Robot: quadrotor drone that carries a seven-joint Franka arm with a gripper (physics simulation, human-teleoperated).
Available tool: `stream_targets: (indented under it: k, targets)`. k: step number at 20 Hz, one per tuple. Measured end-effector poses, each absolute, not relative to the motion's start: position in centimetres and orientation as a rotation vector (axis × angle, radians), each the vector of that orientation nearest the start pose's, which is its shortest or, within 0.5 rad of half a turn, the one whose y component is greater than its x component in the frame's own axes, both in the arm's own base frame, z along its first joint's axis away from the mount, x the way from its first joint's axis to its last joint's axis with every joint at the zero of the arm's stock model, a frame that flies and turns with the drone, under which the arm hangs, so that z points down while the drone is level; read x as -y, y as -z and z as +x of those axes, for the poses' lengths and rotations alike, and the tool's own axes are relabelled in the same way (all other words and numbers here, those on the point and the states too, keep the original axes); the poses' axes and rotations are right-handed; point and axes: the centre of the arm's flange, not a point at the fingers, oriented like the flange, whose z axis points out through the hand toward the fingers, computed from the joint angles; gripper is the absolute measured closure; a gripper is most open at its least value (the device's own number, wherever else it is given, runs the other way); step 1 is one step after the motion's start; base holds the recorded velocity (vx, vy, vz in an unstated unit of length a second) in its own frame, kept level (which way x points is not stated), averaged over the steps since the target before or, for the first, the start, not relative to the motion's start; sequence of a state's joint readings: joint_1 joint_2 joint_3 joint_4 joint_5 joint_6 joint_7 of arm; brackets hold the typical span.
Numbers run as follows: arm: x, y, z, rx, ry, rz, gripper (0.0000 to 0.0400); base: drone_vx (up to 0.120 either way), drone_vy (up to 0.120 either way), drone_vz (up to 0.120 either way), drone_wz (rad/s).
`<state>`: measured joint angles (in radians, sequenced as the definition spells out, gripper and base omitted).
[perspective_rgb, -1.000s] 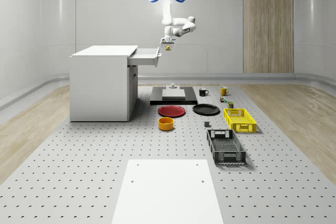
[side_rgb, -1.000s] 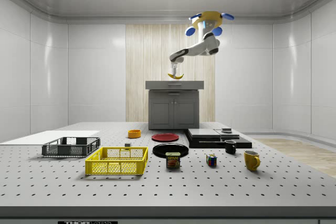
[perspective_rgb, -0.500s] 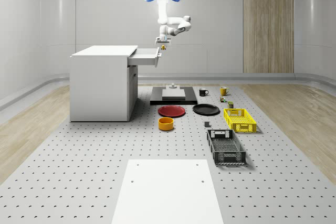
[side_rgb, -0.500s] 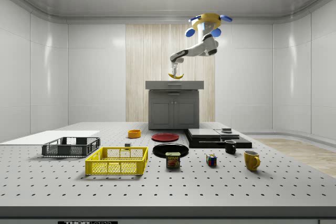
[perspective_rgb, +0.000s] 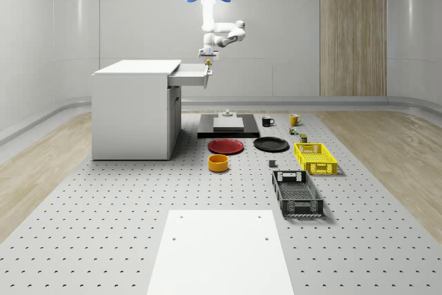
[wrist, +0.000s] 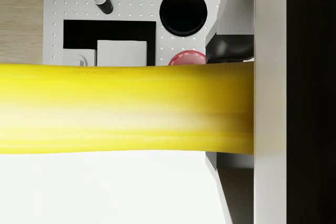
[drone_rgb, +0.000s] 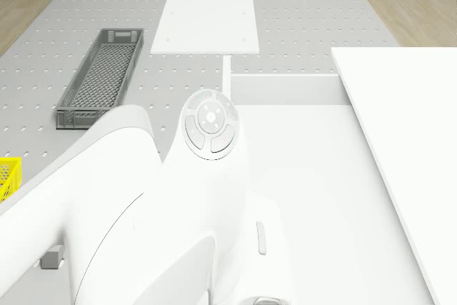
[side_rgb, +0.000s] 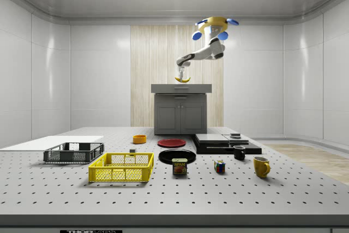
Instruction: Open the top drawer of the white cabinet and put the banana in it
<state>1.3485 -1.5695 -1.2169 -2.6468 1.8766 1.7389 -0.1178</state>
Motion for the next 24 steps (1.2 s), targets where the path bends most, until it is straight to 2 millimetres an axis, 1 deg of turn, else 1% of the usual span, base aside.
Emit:
stream_targets:
  k: [22, 24]
  targets:
    - [1.78, -55.67, 36.07, 0.001, -0.761, -0.01, 0.021, 0.0, -0.12, 0.0, 0.0]
    - [1.78, -55.98, 36.07, 0.001, -0.758, -0.01, 0.021, 0.0, -0.1, 0.0, 0.0]
